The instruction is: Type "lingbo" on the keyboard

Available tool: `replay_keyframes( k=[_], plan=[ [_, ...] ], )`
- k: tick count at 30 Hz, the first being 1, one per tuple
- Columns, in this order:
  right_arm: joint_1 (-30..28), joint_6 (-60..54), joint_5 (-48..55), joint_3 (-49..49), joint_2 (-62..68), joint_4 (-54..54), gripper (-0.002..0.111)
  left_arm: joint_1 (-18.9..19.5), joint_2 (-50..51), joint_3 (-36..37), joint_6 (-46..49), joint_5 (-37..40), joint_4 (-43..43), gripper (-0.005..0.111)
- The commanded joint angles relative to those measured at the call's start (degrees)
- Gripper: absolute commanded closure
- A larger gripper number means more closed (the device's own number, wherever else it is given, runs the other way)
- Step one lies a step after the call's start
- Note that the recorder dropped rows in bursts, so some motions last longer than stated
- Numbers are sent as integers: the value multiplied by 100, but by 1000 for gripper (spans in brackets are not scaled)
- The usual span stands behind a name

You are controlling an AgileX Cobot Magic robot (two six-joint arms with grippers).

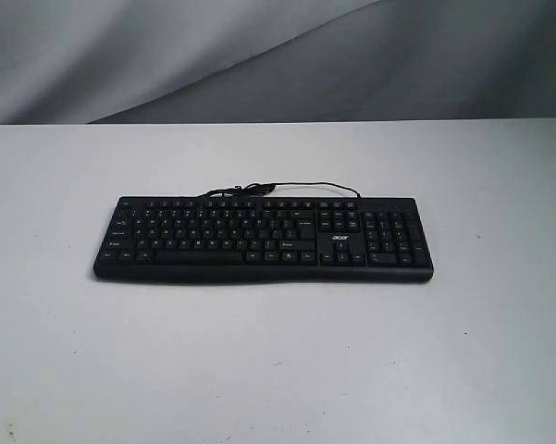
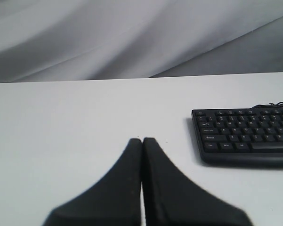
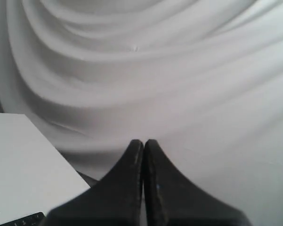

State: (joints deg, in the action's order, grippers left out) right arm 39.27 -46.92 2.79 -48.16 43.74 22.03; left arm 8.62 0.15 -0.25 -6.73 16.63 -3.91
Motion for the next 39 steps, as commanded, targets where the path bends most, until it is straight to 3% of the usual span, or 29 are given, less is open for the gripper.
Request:
replay_keyframes(
  k=[1, 13, 19, 23, 27, 31, 35, 39],
  plan=[
    [1, 344, -59, 71, -536, 235, 108, 11, -15, 25, -23, -26, 46, 106],
    [-84, 1733, 45, 726, -1072, -649, 108, 11, -15, 25, -23, -26, 46, 106],
    [-1714, 3031, 265, 1547, -1232, -649, 108, 11, -15, 25, -23, -26, 46, 106],
    [-3233, 3223, 349, 2715, -2162, -649, 108, 11, -15, 25, -23, -26, 46, 106],
    [-3949, 3238, 462, 3594, -3208, -621, 108, 11, -15, 25, -23, -26, 46, 106],
    [-3995, 3585, 658, 3816, -3842, -717, 108, 11, -15, 25, -23, -26, 46, 106],
    [-3995, 4884, 1300, 3816, -4060, -1961, 108, 11, -15, 25, -23, -26, 46, 106],
    [-3995, 4818, 1732, 3830, -4297, -2203, 108, 11, -15, 25, -23, -26, 46, 106]
  ],
)
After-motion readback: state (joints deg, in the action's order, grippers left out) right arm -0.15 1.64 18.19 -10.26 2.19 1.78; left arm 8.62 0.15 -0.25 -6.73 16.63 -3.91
